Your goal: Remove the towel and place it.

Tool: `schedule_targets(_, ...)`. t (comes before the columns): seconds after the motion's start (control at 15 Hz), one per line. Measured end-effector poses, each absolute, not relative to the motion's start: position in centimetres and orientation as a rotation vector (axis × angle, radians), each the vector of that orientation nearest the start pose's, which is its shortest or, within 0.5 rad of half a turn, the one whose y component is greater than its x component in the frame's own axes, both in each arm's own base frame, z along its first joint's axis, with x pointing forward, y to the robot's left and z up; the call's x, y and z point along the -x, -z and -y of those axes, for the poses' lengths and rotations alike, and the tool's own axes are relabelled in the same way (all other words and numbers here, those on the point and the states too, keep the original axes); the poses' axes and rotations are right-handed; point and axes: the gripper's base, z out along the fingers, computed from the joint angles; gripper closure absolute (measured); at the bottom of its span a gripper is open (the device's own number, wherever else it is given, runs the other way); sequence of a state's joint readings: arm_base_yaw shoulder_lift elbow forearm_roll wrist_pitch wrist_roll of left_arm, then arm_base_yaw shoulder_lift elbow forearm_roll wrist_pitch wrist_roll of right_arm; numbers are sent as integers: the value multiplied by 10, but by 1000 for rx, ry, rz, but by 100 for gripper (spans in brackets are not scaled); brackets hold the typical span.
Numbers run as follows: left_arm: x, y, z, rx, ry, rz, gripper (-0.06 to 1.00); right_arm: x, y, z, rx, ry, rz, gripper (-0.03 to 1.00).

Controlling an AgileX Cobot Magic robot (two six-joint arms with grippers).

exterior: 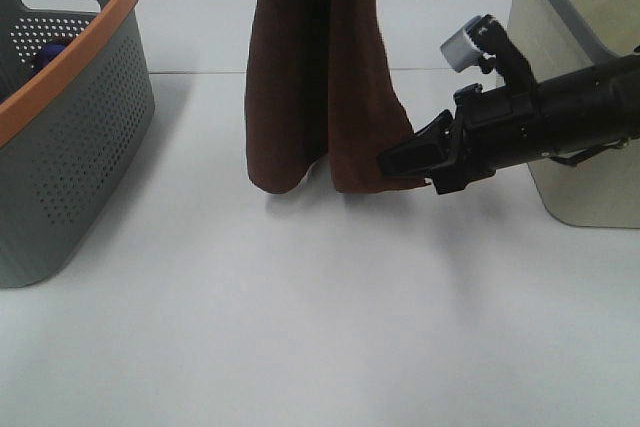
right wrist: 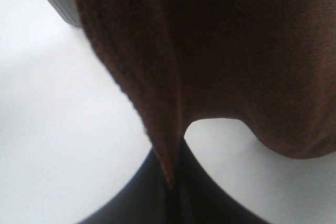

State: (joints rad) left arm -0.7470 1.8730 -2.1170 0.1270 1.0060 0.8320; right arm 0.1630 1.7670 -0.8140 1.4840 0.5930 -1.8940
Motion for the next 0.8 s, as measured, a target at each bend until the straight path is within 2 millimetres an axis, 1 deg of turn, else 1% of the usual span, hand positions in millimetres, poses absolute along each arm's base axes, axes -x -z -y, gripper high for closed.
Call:
schedule_targets(0.07,-317,-427,278,-1597,-200,-1578,94,-304,-161,-100,920,-573,-2189,94)
schedule_targets(0.2,-326,-422,274,-1520,-168,-1663,94,-300,-198,-90,962,-389,-2136,94)
schedule_targets(0.27,-340,-417,267,-1422,-147,-1729,94,-302,-227,-85,1085,-232,-2057,94)
schedule_targets(0.33,-348,-415,263,-1372,-142,-1742,94,-309,-242,-84,1118,-167,-2020,94)
schedule_targets(0.53,-376,-408,250,-1262,-160,-1734,94,-341,-285,-81,1207,76,-1863,94)
schedule_targets(0.67,-403,-400,236,-1175,-190,-1708,94,-370,-311,-82,1215,201,-1758,94)
schedule_targets(0.73,-409,-399,233,-1151,-197,-1689,94,-378,-317,-82,1207,229,-1734,94)
schedule_targets(0.8,-432,-393,222,-1073,-225,-1628,94,-404,-332,-85,1176,286,-1671,94)
